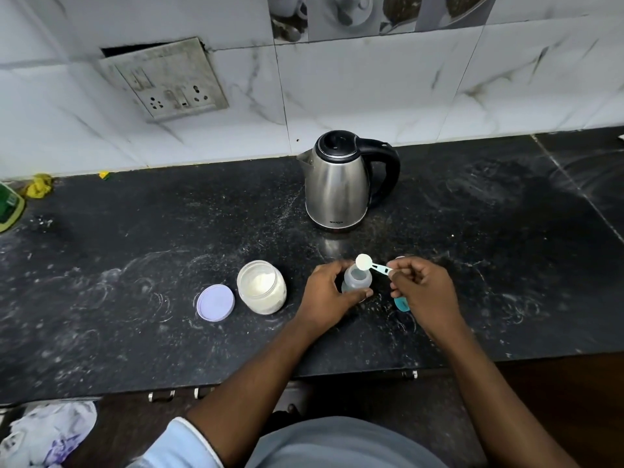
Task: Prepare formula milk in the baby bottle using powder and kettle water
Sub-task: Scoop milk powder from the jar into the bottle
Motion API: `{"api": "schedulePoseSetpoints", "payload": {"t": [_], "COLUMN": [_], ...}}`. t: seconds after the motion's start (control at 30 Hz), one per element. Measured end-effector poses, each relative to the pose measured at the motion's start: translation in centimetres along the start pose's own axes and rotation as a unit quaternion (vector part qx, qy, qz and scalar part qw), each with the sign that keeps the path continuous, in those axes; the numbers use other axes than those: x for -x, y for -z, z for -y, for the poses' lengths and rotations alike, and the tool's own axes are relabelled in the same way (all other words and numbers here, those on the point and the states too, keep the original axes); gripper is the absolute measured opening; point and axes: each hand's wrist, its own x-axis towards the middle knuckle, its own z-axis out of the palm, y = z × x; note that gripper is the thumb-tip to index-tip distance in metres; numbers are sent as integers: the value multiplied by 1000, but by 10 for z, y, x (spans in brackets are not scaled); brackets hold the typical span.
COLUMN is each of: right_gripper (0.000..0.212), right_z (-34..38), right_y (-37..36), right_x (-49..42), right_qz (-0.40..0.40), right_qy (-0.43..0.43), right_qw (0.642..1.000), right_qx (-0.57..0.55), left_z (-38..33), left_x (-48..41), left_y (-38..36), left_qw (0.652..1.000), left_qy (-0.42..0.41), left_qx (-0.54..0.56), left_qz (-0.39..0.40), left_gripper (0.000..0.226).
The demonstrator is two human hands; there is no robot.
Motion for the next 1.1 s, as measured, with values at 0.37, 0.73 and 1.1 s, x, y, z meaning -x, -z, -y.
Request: {"api": "schedulePoseSetpoints", "payload": {"t": [0.37, 0.73, 1.1], "right_gripper": [26, 19, 19], "right_z": [-7, -18, -18], "right_y": [-6, -11, -13], "right_x": [7, 8, 11], "right_qz": [-39, -86, -93], "right_qy": [94, 209, 260], "right_qw": [990, 963, 947], "right_qx": [96, 150, 165], "left_z": [3, 3, 0], "left_x": [-2, -2, -2], "left_y": [0, 0, 1], "left_qw": [1000, 1000, 1000], "left_qy": [-2, 10, 14], "left_qx": [-10, 2, -1], "left_qz": [-2, 4, 2], "left_gripper": [54, 54, 52]}}
